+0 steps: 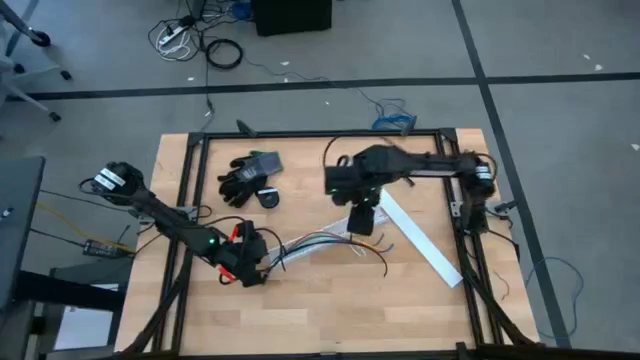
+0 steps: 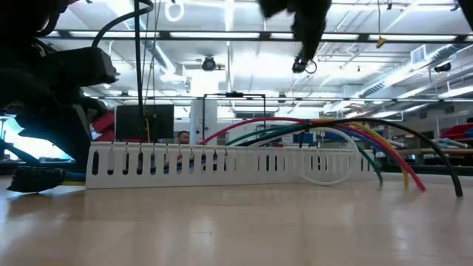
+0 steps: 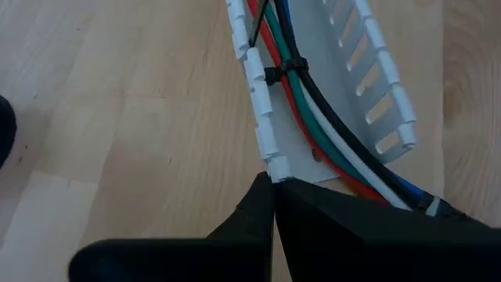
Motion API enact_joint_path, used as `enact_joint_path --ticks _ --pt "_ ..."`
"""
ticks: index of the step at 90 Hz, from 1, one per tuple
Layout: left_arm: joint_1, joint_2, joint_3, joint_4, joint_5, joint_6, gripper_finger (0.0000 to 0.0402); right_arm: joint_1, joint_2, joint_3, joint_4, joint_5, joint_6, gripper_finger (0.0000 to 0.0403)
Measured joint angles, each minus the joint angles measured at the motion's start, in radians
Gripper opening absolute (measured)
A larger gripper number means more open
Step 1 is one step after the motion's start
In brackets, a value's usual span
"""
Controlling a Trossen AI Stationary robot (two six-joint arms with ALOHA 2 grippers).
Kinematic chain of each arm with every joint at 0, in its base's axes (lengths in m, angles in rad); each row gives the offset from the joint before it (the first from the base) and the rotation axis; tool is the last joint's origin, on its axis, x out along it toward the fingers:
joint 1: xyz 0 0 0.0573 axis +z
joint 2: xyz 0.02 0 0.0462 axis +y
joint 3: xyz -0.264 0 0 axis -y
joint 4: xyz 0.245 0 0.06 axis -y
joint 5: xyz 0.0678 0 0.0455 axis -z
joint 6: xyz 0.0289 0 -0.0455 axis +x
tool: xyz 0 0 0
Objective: Ziptie cables
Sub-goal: Put the zip tied cable wires into the white cable duct
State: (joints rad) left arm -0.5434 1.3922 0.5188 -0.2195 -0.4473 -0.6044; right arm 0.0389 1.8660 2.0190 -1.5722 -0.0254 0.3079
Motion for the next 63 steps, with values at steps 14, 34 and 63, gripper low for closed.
enact_joint_path --ticks 14,34,63 --pt "0.000 0.002 -0.001 0.028 0.012 0.029 0.0000 0.128 -0.042 0.000 0.000 0.029 0.166 0.0137" --pt "0.000 0.002 -0.001 0.041 0.024 0.075 0.0000 0.351 0.020 -0.001 0.011 0.161 0.294 0.0137" --pt "0.000 0.002 -0.001 0.061 0.036 0.134 0.0000 0.536 0.218 -0.001 0.053 0.407 0.374 0.0139"
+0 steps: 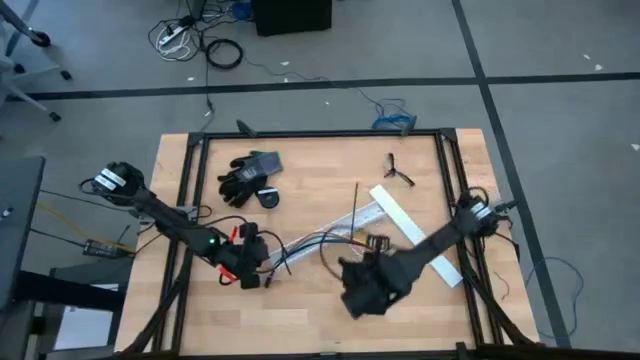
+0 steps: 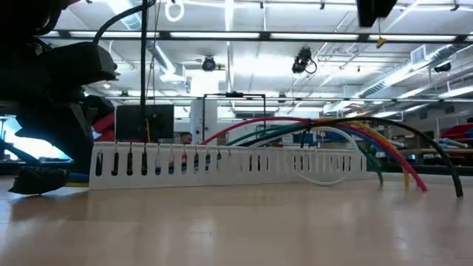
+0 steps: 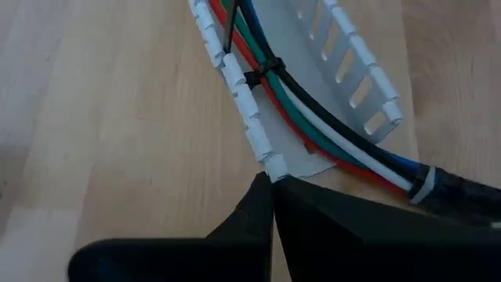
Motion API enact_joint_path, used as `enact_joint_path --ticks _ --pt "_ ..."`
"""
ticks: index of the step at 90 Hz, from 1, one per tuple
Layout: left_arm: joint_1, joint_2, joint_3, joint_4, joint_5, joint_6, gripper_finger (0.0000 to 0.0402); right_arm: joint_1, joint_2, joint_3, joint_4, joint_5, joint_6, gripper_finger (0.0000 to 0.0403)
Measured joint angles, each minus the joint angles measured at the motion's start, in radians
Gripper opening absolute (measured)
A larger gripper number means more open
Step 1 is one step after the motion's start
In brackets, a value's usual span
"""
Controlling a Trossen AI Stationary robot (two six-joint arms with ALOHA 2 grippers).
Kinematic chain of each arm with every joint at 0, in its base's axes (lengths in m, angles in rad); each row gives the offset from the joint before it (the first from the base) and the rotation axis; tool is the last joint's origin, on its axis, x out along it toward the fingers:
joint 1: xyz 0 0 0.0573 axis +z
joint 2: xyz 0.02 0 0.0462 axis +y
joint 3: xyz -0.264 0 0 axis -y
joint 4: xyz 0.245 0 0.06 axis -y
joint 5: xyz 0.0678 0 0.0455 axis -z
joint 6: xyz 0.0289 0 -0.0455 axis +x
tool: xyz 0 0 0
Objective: Ziptie cables
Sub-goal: Put the zip tied cable wires into the white cable duct
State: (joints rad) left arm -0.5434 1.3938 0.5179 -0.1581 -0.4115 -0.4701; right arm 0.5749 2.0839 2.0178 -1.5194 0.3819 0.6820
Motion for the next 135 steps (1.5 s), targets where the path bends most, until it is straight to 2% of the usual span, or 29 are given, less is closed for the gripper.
enact_joint_path --ticks 6,20,37,51,72,107,124,135 --pt "0.000 0.000 0.000 0.018 0.016 0.019 0.0000 0.007 0.054 0.000 0.040 0.041 0.032 0.0146" --pt "0.000 0.001 0.000 0.042 0.041 0.047 0.0000 -0.015 0.160 0.000 0.089 0.034 0.160 0.0187" --pt "0.000 0.001 0.000 0.050 0.039 0.055 0.0000 -0.057 0.253 0.000 0.009 0.059 0.271 0.0256" --pt "0.000 0.001 0.000 0.059 0.034 0.071 0.0000 -0.086 0.273 0.000 -0.054 0.093 0.287 0.0280" --pt "0.000 0.001 0.000 0.060 0.023 0.073 0.0000 -0.096 0.267 0.000 -0.052 0.236 0.260 0.0264" --pt "-0.001 -0.003 0.004 -0.021 0.023 0.042 0.0000 -0.134 0.266 -0.142 -0.052 0.254 0.217 0.0228" --pt "-0.001 -0.005 0.006 -0.044 0.050 0.039 0.0000 -0.142 0.266 -0.147 -0.051 0.332 0.100 0.0205" --pt "-0.002 -0.004 0.005 -0.047 0.082 0.040 0.0000 -0.167 0.266 -0.147 -0.051 0.348 -0.038 0.0187"
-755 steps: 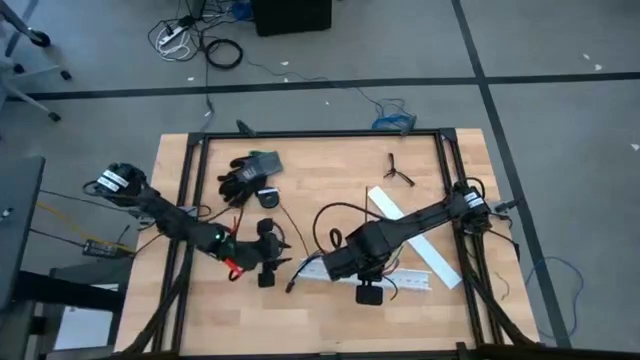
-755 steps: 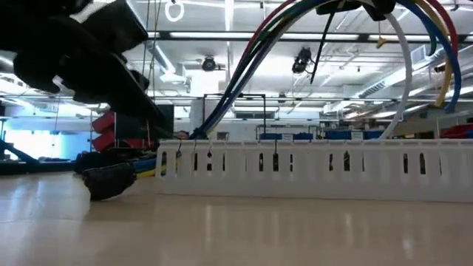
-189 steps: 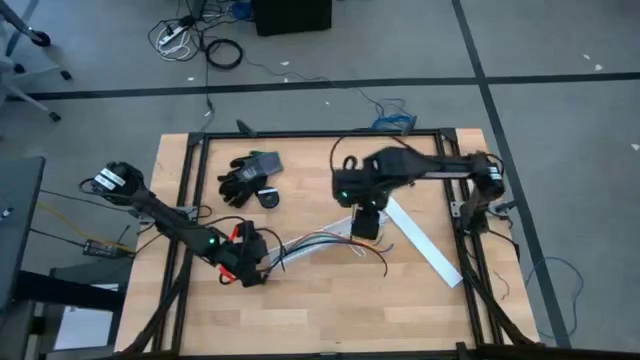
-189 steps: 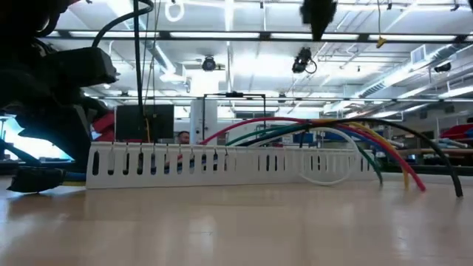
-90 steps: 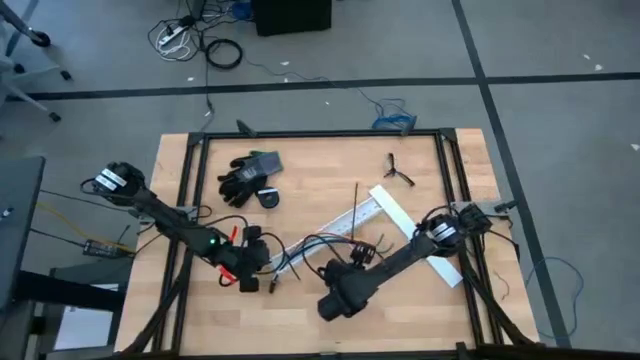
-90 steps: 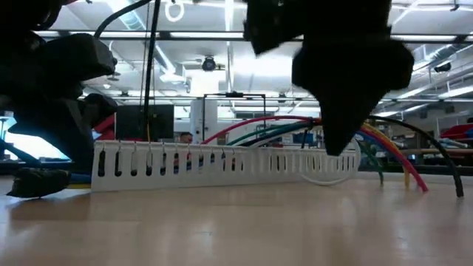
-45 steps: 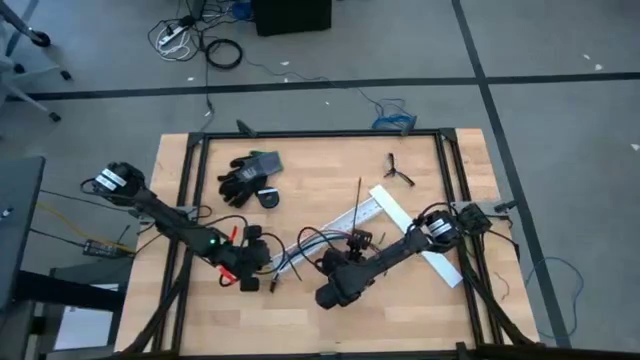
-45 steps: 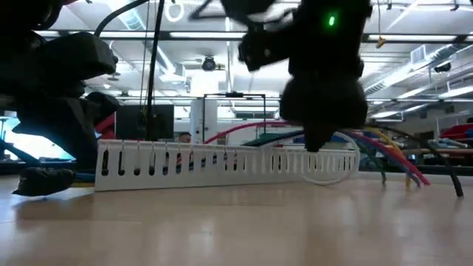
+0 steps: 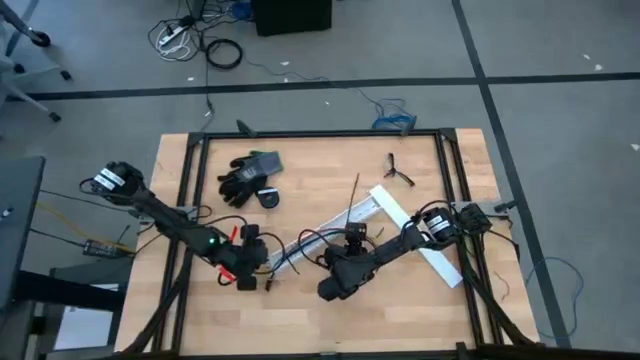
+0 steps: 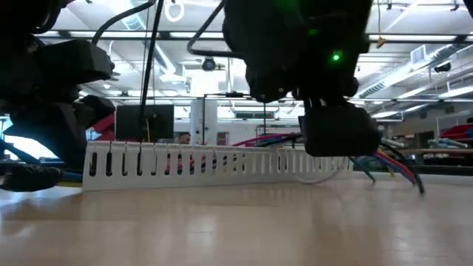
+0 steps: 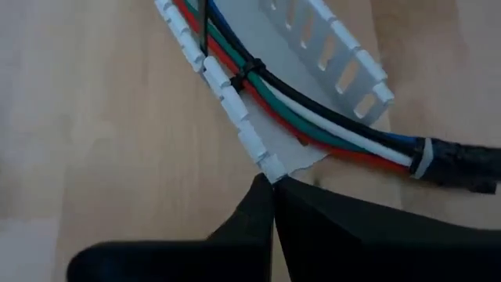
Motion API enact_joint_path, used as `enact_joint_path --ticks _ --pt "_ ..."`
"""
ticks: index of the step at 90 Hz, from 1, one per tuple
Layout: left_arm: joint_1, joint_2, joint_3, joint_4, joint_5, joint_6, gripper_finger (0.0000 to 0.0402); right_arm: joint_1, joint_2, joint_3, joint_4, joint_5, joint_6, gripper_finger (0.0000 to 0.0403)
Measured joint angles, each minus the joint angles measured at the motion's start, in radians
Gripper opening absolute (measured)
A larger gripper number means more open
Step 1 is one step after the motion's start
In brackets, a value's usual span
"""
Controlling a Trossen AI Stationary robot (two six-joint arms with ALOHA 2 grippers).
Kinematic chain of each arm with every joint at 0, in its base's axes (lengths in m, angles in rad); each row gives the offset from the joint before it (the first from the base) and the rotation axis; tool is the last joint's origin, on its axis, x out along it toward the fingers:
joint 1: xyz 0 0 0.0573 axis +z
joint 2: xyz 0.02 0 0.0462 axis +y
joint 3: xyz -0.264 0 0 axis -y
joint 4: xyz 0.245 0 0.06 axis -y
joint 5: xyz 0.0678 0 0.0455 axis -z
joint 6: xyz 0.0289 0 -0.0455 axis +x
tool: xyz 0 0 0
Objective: Ziptie cables
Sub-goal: Put the zip tied cable wires into the white cable duct
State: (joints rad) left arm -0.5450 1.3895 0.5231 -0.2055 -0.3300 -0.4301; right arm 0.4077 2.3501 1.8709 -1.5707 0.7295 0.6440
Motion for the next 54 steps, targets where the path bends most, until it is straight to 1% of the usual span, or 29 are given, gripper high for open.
enact_joint_path --ticks 17,26,37,54 --pt "-0.019 0.005 -0.005 -0.034 0.033 -0.001 0.0000 -0.031 0.000 0.000 0.000 0.003 -0.200 0.0162" --pt "-0.026 0.003 -0.004 -0.053 0.033 -0.018 0.0000 -0.038 0.000 0.000 0.000 0.002 -0.258 0.0154" --pt "-0.029 0.004 -0.004 -0.048 0.025 -0.018 0.0000 -0.039 0.000 0.000 0.000 -0.003 -0.259 0.0156" --pt "-0.026 0.004 -0.005 -0.040 0.010 0.005 0.0000 -0.039 0.000 0.000 0.011 -0.066 -0.202 0.0182"
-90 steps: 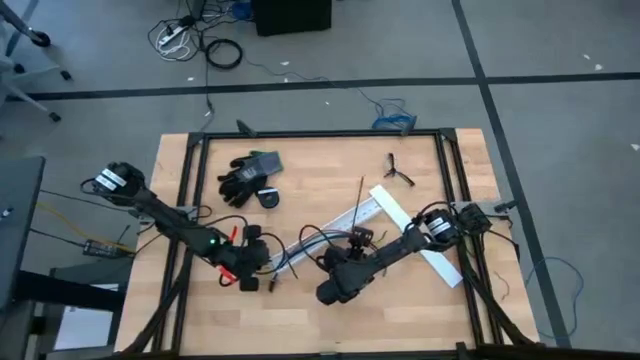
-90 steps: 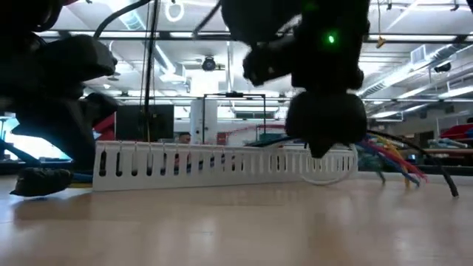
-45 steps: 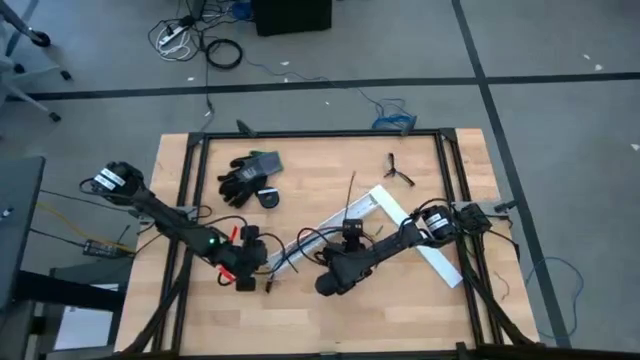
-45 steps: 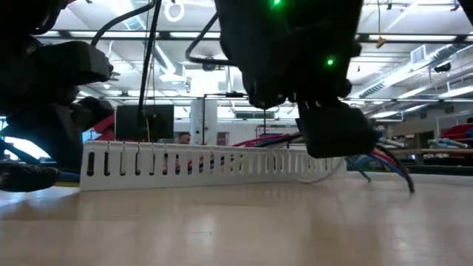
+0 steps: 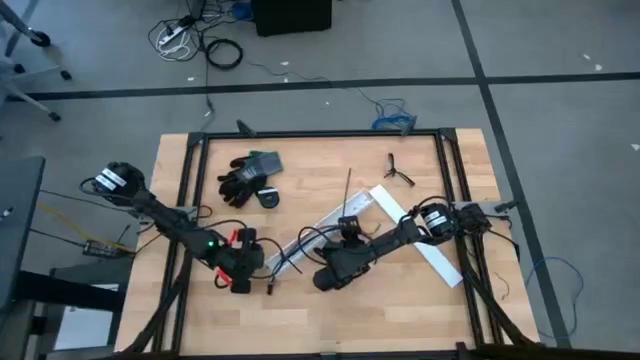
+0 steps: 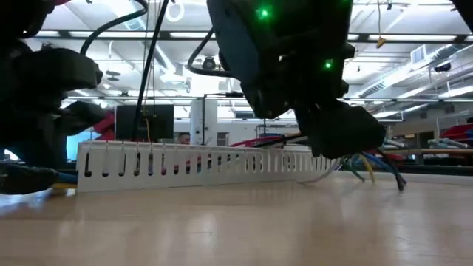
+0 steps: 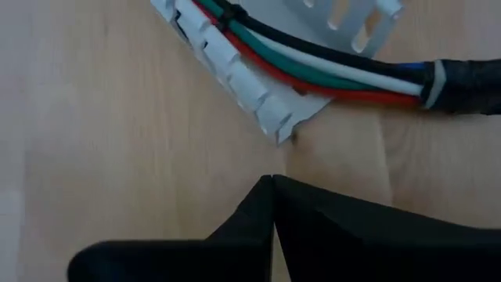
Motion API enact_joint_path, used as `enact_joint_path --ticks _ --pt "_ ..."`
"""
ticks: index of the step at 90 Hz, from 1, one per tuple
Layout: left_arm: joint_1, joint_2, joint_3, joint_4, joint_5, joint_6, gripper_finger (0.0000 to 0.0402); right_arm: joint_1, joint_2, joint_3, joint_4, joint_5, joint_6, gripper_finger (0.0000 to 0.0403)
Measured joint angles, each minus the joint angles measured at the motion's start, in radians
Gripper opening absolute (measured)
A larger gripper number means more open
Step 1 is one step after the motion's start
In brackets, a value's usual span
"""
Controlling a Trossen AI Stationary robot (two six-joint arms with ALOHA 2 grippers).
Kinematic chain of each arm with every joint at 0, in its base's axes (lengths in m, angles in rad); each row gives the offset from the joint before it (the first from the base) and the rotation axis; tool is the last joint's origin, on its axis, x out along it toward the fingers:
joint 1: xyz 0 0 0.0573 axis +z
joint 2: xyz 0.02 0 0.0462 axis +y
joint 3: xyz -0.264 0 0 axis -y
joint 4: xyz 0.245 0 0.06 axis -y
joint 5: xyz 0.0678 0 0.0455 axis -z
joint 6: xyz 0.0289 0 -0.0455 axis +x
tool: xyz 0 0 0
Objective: Ziptie cables
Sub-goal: Put the zip tied cable wires into the white cable duct
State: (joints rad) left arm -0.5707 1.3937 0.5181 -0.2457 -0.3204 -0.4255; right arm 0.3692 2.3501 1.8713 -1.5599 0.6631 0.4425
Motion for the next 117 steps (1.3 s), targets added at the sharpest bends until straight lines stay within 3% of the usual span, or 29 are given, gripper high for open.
enact_joint_path --ticks 27,47,60,81,99,117 --pt "0.000 0.000 0.004 0.001 -0.012 -0.071 0.0000 0.011 0.000 0.000 0.031 -0.005 0.010 0.0228" --pt "0.000 0.000 0.090 -0.085 -0.026 -0.084 0.0013 0.011 0.000 0.000 0.032 -0.003 0.018 0.0244" --pt "0.000 0.000 0.166 -0.171 -0.027 -0.089 0.0050 0.011 0.000 0.000 0.015 -0.001 0.035 0.0248" --pt "0.000 0.000 0.222 -0.243 -0.061 -0.135 0.0143 0.011 0.000 0.001 0.007 -0.001 0.035 0.0249" --pt "0.009 0.001 0.224 -0.143 -0.100 -0.204 0.0206 0.011 0.000 0.001 0.003 -0.001 0.035 0.0249" --pt "0.049 0.010 0.212 -0.083 -0.109 -0.234 0.0229 0.011 0.000 0.001 0.002 -0.001 0.035 0.0248"
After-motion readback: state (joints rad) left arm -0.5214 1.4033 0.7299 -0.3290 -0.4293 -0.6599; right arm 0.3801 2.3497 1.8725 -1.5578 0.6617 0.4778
